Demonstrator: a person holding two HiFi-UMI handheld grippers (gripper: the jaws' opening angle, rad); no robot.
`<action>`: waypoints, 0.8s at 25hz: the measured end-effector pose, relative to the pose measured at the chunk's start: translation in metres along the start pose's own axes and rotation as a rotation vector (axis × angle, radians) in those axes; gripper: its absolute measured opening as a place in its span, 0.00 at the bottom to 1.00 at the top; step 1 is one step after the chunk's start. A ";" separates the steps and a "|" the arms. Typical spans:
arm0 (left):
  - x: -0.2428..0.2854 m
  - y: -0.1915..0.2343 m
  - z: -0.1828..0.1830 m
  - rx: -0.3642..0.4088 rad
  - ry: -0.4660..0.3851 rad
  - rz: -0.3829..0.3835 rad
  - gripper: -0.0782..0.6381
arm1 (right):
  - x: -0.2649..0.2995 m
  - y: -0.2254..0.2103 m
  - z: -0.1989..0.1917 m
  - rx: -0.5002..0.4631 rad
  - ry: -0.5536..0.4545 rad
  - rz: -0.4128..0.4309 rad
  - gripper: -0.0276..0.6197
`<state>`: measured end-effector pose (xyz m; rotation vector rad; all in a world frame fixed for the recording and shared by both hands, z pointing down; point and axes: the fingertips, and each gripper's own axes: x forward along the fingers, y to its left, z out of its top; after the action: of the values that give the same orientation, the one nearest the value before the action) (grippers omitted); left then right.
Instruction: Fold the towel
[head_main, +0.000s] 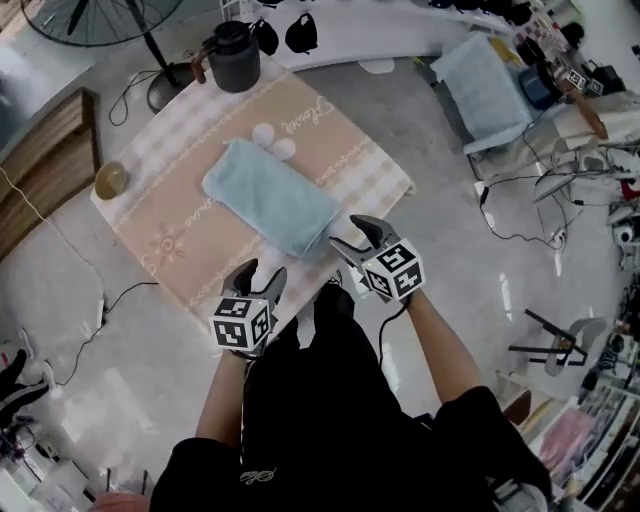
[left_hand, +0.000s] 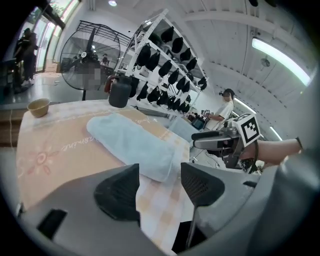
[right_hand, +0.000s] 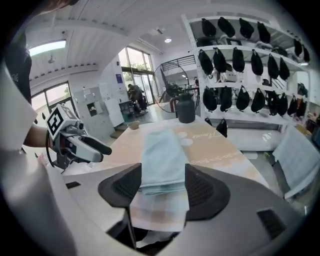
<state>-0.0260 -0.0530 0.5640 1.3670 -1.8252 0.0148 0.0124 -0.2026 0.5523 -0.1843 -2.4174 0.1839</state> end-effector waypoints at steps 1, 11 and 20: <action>0.004 0.000 -0.003 -0.024 -0.005 0.013 0.45 | 0.006 -0.004 -0.001 -0.010 0.012 0.023 0.43; 0.049 -0.024 -0.014 -0.337 -0.136 0.198 0.45 | 0.026 -0.053 -0.015 -0.042 0.125 0.276 0.43; 0.089 -0.027 -0.034 -0.465 -0.151 0.301 0.45 | 0.063 -0.072 -0.036 -0.002 0.216 0.368 0.43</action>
<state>0.0108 -0.1181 0.6290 0.7826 -1.9868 -0.3426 -0.0170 -0.2587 0.6326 -0.6184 -2.1514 0.3099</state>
